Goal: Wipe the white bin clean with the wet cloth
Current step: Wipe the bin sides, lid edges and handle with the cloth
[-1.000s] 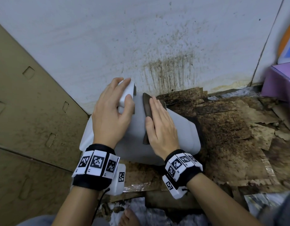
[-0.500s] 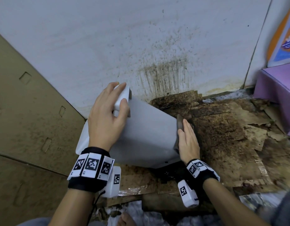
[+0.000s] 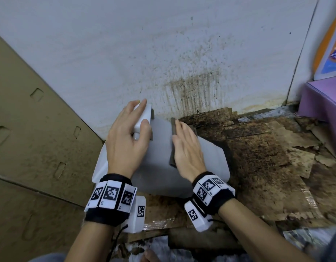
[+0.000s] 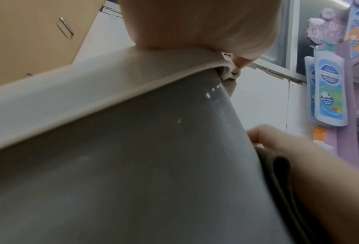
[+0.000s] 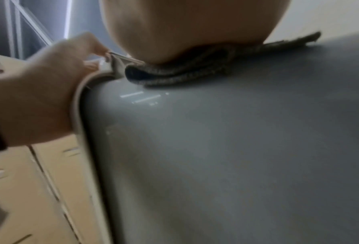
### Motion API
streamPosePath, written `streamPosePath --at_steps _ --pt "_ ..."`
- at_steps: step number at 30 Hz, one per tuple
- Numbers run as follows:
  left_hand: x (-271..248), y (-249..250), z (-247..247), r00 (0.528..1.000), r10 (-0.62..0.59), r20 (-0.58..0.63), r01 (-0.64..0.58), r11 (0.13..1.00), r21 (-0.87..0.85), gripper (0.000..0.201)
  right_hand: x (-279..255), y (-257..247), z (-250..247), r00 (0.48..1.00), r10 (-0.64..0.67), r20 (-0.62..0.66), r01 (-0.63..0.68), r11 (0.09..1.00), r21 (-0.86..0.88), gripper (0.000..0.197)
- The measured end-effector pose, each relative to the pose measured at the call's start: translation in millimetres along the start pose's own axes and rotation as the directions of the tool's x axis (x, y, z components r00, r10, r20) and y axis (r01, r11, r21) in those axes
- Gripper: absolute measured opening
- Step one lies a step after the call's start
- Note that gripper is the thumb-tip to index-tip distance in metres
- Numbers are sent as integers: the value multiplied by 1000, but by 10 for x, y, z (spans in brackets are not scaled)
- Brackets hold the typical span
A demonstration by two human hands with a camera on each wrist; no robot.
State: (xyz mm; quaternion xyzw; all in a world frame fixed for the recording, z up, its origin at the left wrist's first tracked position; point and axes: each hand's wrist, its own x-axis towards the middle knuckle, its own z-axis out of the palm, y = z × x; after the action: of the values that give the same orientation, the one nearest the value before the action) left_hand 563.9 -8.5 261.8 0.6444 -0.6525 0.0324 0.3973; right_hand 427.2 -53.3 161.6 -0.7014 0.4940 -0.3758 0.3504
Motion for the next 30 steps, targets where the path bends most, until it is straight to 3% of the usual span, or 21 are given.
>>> streamPosePath --at_steps 5,9,13,15,17,19,21,23,25,30 --pt "-47 -42 -16 999 -11 -32 10 1000 -9 52 48 -206 24 990 -119 71 122 992 -37 65" --pt "-41 -59 -21 1000 -8 7 8 1000 -3 53 97 -31 56 985 -157 68 163 983 -83 80" --pt "-40 -62 -22 1000 1 9 -1 1000 -12 55 89 229 -9 988 -147 43 152 974 -169 77" --pt "-42 -64 -25 1000 -9 10 9 1000 -20 56 41 463 -68 986 -135 102 159 946 -281 64" --pt "-43 -63 -29 1000 -18 19 19 1000 -22 55 -7 787 -124 986 -42 160 98 927 -361 56" --pt "-36 -64 -30 1000 -13 23 14 1000 -17 55 -54 1067 -199 989 89 117 -41 931 -362 69" --pt "-27 -74 -36 1000 -10 18 10 1000 -13 56 -99 1157 -274 966 250 67 -228 945 -235 73" --pt "-13 -80 -36 1000 -11 13 11 1000 -18 56 -130 1116 -324 933 358 41 -356 933 -61 64" --pt "-5 -73 -31 1000 -13 12 13 1000 -14 55 -146 1060 -352 928 373 20 -373 928 3 60" --pt "-15 -4 -8 999 -19 37 20 1000 -21 57 -97 1030 -380 927 375 -2 -375 927 -29 52"
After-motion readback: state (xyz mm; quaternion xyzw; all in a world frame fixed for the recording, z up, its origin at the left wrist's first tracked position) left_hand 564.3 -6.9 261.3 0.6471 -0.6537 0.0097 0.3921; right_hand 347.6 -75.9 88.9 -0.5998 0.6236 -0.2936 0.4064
